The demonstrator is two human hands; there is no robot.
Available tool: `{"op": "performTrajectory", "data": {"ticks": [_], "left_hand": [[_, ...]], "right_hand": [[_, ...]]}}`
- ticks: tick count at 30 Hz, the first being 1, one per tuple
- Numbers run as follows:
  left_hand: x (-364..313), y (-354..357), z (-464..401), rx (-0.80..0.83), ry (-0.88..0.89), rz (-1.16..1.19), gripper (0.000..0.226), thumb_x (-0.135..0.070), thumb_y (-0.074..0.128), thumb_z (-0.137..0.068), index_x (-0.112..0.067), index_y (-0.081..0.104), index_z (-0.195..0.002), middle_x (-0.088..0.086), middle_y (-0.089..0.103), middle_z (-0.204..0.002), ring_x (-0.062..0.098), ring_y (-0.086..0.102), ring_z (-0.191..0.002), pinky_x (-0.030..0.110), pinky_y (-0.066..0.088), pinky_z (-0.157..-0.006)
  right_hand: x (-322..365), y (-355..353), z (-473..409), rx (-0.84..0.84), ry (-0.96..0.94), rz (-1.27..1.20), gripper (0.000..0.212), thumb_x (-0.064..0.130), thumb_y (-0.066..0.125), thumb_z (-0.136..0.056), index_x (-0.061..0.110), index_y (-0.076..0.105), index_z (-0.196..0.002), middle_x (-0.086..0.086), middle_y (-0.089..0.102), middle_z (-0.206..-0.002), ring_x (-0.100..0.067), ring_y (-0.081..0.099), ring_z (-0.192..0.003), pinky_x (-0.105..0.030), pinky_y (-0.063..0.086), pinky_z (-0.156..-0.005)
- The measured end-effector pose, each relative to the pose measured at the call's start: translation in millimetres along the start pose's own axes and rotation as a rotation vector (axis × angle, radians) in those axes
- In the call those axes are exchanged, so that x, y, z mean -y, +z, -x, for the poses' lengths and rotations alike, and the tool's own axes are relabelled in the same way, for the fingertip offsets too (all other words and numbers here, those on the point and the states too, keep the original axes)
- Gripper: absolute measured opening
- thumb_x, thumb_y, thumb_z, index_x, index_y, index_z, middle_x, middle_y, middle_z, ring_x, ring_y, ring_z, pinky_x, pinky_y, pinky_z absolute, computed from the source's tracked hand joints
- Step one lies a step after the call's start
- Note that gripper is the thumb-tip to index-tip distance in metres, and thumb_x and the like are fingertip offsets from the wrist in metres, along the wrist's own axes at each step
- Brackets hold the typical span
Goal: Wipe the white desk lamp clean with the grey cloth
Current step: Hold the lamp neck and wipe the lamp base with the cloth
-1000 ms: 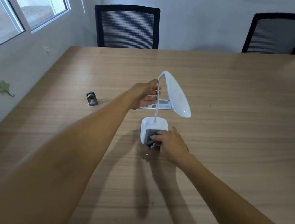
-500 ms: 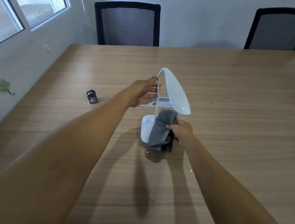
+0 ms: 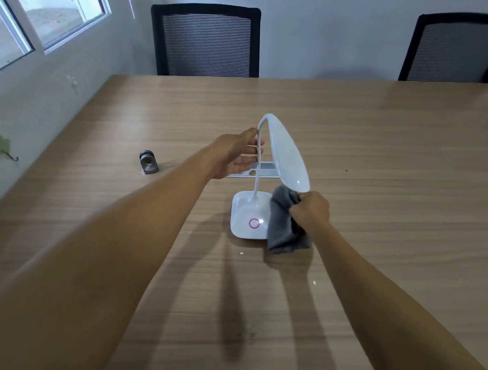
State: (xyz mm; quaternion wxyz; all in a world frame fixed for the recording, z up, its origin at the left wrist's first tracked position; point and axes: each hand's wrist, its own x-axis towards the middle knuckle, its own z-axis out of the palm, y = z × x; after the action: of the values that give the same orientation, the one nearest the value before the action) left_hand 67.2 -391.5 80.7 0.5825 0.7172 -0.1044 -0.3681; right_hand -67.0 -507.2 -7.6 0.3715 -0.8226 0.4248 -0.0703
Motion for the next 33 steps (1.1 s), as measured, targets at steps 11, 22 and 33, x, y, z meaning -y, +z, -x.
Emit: {"op": "performTrajectory", "data": {"ticks": [11,22,33], "left_hand": [[-1,-4,2,0.034,-0.001,0.009,0.032,-0.040,0.046,-0.095,-0.016,0.064,-0.084,0.005,0.066,-0.105,0.021,0.064,-0.099,0.032,0.052,-0.095],[1,-6,3,0.050,0.004,0.046,0.031,-0.039,0.047,-0.094,-0.016,0.063,-0.082,0.002,0.065,-0.094,0.018,0.064,-0.090,0.028,0.053,-0.086],[2,-7,1,0.056,0.005,0.043,0.031,-0.040,0.047,-0.095,-0.017,0.063,-0.083,0.004,0.066,-0.100,0.019,0.064,-0.093,0.026,0.053,-0.079]], "right_hand": [[5,-9,5,0.010,0.049,-0.056,0.009,0.008,0.059,-0.082,0.001,0.063,-0.076,-0.013,0.065,-0.081,-0.031,0.061,-0.088,-0.026,0.044,-0.062],[35,66,63,-0.139,-0.523,0.593,0.031,0.003,0.040,-0.095,0.001,0.051,-0.124,-0.017,0.050,-0.126,-0.031,0.046,-0.117,-0.036,0.048,-0.080],[50,79,71,-0.084,-0.654,0.565,0.017,0.020,0.064,-0.081,0.010,0.069,-0.094,-0.007,0.070,-0.094,-0.023,0.063,-0.091,-0.031,0.050,-0.076]]}}
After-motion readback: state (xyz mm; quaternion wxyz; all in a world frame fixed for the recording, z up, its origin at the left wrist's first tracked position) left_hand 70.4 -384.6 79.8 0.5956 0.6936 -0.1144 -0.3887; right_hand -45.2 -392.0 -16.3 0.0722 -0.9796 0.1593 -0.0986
